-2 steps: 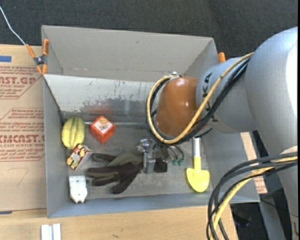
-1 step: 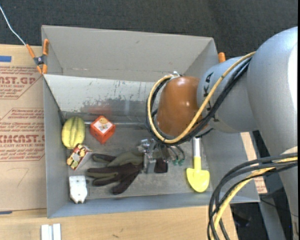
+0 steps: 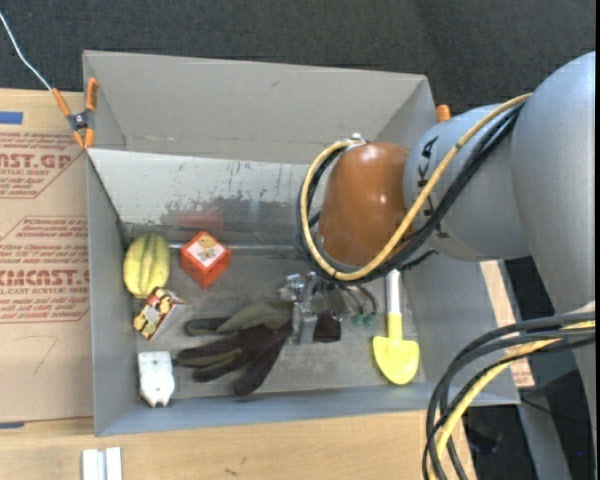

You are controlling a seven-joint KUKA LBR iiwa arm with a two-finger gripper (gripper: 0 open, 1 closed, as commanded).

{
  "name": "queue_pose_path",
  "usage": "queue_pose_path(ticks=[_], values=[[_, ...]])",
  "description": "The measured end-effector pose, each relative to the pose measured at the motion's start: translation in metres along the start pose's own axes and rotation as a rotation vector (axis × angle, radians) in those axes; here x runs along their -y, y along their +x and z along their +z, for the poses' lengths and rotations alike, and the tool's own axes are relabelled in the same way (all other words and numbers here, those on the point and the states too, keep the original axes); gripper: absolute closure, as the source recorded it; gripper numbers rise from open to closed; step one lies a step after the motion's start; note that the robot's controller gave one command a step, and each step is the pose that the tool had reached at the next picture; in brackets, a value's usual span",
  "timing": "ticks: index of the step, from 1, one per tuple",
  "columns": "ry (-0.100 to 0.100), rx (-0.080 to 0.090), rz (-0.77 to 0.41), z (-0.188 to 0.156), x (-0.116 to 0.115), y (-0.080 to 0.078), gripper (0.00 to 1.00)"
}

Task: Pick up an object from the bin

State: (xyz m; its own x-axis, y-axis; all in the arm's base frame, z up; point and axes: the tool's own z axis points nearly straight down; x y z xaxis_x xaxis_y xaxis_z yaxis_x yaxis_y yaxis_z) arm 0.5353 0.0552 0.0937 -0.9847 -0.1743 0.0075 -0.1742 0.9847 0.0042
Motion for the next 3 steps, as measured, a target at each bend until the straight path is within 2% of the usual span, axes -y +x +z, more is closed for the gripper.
queue_pose_path(ticks=[1,3], values=[[0.001,0.009,0.0,-0.029,0.0,-0.002,1.0],[0.001,0.009,0.0,-0.055,0.0,-0.002,1.0]])
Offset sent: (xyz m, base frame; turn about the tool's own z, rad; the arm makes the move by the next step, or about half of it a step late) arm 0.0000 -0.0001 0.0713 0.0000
